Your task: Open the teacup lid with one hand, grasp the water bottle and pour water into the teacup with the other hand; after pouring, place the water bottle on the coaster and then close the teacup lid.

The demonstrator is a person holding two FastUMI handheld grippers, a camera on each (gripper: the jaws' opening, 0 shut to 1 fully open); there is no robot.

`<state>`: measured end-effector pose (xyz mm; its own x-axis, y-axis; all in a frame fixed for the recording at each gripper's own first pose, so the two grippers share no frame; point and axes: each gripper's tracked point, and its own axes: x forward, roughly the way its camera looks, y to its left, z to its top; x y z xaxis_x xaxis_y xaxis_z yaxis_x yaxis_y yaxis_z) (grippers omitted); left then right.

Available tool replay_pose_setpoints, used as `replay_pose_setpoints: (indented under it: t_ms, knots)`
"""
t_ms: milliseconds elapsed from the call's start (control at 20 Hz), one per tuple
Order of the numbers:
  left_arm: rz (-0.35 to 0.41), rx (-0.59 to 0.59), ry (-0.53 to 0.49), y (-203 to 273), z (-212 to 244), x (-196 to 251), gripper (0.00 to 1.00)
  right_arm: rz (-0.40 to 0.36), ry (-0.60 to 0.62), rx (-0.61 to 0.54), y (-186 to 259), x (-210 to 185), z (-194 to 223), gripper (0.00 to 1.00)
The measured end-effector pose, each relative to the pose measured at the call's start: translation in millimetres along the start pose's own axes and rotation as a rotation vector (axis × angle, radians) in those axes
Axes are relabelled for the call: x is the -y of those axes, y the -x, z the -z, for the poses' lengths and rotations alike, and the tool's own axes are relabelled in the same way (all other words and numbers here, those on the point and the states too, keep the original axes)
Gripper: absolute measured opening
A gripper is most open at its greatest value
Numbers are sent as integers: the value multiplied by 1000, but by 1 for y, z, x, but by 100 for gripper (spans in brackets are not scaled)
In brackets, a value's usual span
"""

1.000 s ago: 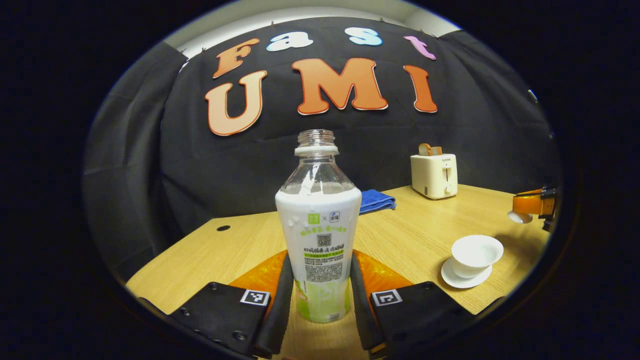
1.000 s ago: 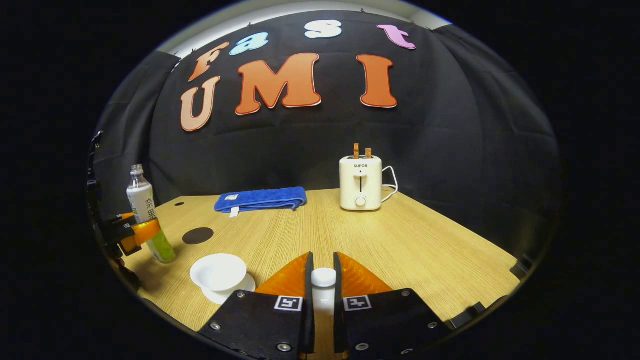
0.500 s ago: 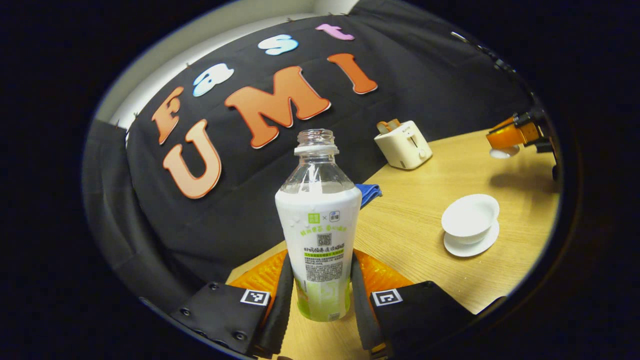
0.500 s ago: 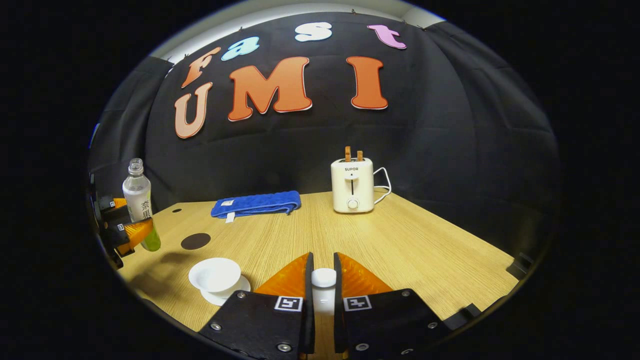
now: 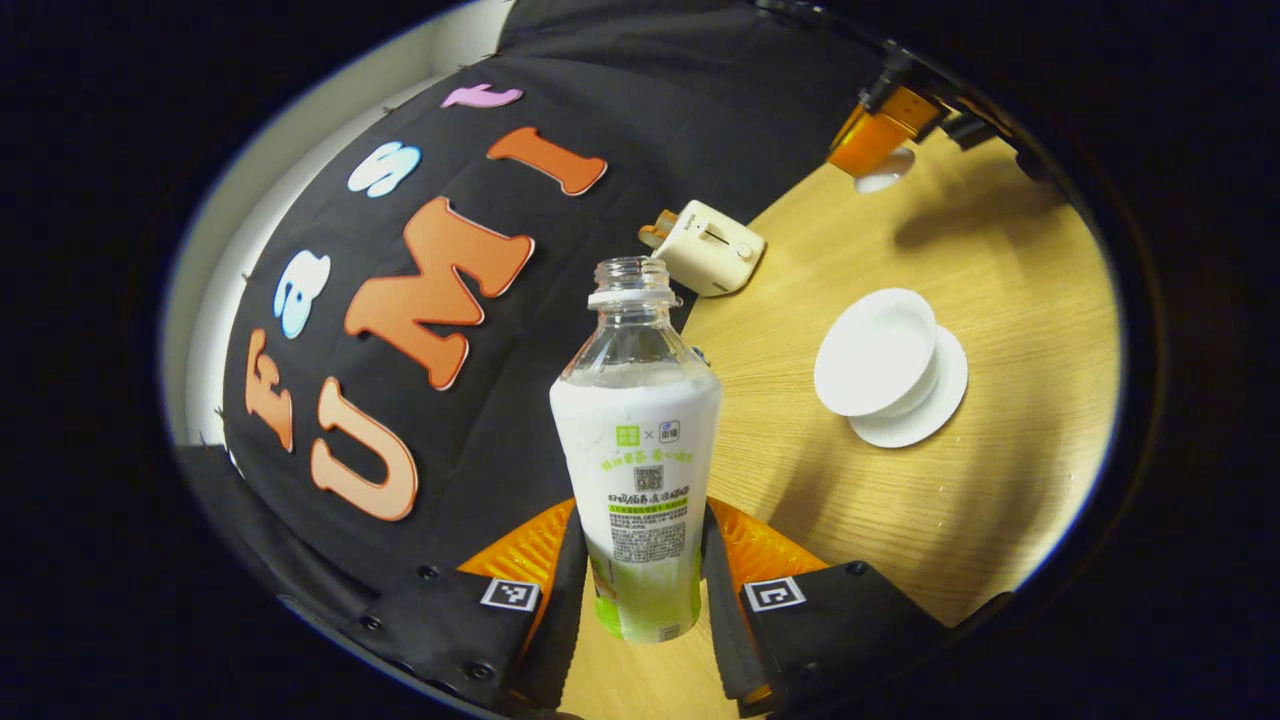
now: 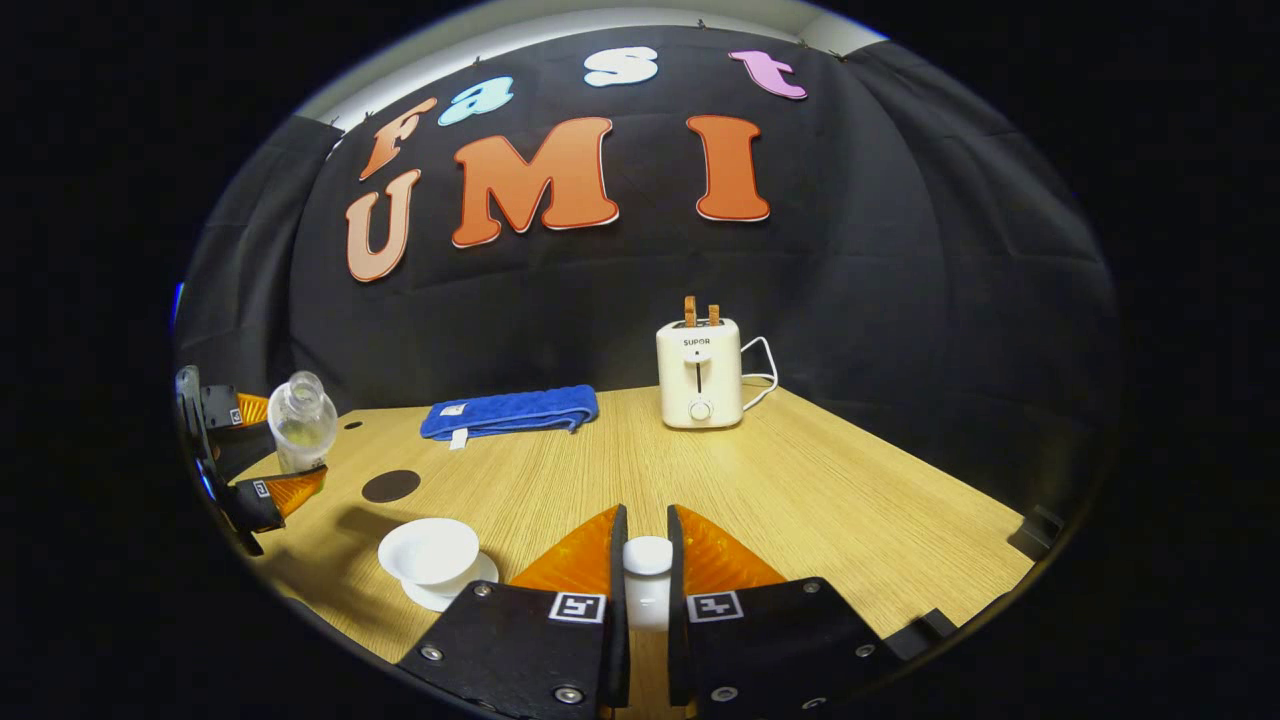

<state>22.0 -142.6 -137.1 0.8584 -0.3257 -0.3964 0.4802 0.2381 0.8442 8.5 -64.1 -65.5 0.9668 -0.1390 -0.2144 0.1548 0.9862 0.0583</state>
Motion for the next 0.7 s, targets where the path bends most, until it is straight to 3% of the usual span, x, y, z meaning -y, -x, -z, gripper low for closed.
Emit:
replay_pose_setpoints:
  t_ms: [100,150,300,650,700]
  knots:
    - [0,-6,-146,-5,1,4,58,1,-3,-5,1,2,2,15]
    - [19,-4,-182,-8,2,11,61,2,-3,-6,0,2,2,15]
    - [61,-3,-240,-11,0,23,62,1,-8,-6,1,2,1,15]
    - [78,4,-446,-12,-10,7,58,4,-13,-15,0,5,3,15]
    - [78,6,-474,-13,-11,5,62,4,-13,-15,1,5,4,15]
